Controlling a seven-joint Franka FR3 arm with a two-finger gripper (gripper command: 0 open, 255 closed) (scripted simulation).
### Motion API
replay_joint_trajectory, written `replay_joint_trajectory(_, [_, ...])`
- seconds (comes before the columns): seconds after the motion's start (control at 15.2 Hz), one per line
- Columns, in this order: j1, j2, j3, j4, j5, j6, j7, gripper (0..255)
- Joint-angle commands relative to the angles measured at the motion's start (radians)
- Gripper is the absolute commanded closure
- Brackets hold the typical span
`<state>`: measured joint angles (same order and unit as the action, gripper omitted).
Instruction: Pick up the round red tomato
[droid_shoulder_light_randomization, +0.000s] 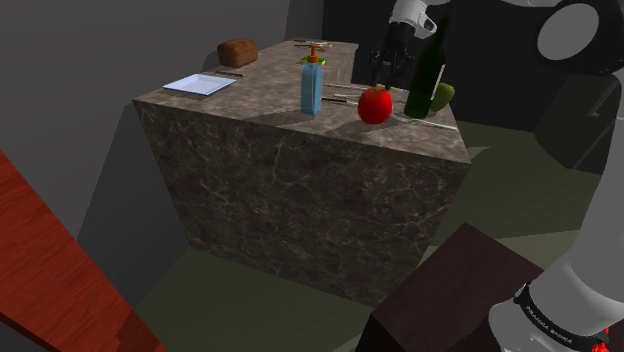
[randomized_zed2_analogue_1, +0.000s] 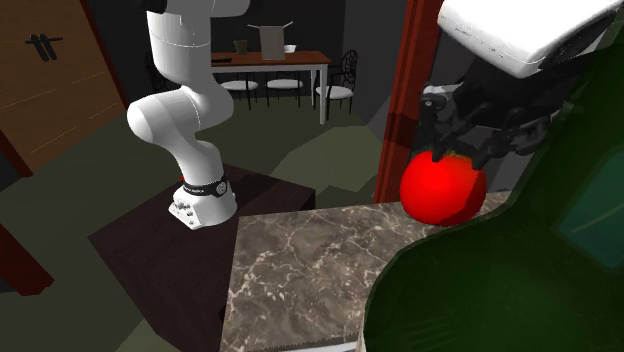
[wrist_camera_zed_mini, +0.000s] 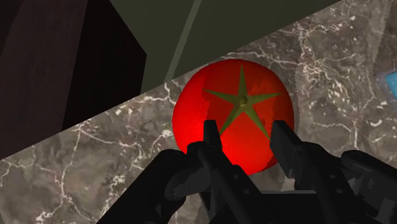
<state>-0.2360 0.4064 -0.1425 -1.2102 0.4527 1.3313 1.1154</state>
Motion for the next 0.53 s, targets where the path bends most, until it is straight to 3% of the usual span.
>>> replay_joint_trajectory(0.0, [-0.002,0.007,0.002,0.037,0.003,-0.027,0.013,255])
replay_joint_trajectory(0.46, [-0.016,0.038,0.005,0.153,0.016,-0.107,0.045,255])
